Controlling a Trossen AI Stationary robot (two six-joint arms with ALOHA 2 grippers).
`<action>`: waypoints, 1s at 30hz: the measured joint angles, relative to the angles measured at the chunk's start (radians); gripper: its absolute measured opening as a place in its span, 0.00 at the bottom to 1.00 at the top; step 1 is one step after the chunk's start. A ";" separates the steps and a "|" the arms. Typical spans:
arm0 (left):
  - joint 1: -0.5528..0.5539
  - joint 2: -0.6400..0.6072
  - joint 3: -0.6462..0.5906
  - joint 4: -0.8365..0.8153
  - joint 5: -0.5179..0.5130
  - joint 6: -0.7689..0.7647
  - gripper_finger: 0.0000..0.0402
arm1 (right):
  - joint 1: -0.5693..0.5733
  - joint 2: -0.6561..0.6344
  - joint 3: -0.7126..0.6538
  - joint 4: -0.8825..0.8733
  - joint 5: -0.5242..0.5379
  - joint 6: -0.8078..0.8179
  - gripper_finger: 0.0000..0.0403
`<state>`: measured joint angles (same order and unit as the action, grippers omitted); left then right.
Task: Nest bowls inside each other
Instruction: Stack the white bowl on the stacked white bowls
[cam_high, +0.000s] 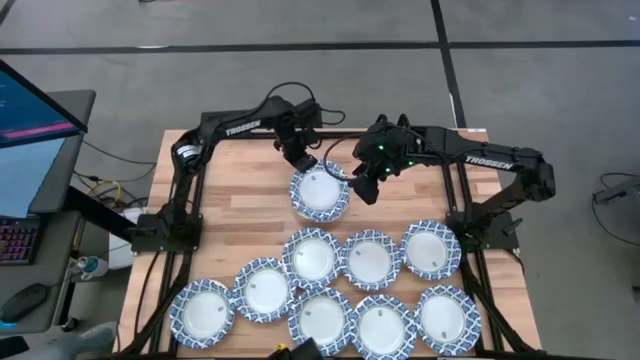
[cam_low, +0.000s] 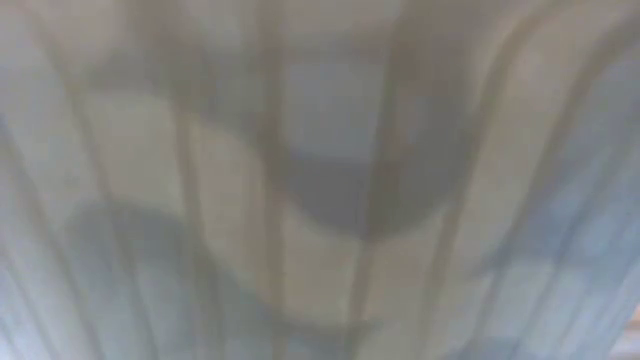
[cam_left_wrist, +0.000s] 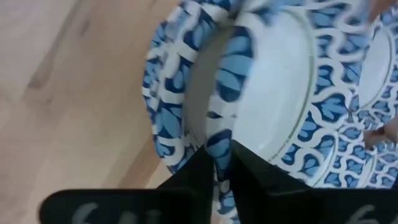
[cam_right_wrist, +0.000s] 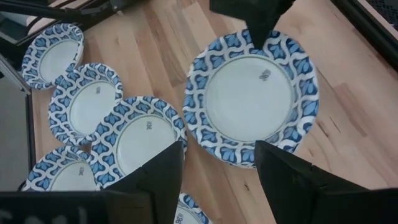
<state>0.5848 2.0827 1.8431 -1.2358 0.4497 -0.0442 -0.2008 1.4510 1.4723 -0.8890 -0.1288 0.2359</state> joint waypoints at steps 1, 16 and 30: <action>-0.005 0.000 0.000 -0.003 0.000 0.005 0.11 | 0.000 0.000 0.000 0.000 0.000 0.000 0.55; 0.000 -0.013 0.102 -0.067 -0.199 0.110 0.52 | -0.002 0.000 0.000 0.000 0.000 -0.013 0.55; -0.186 -0.614 -0.001 -0.130 -0.377 -0.030 0.50 | -0.065 0.000 0.000 0.001 0.010 -0.071 0.55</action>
<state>0.3985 1.4685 1.8424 -1.3656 0.0730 -0.0742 -0.2655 1.4509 1.4719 -0.8879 -0.1188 0.1647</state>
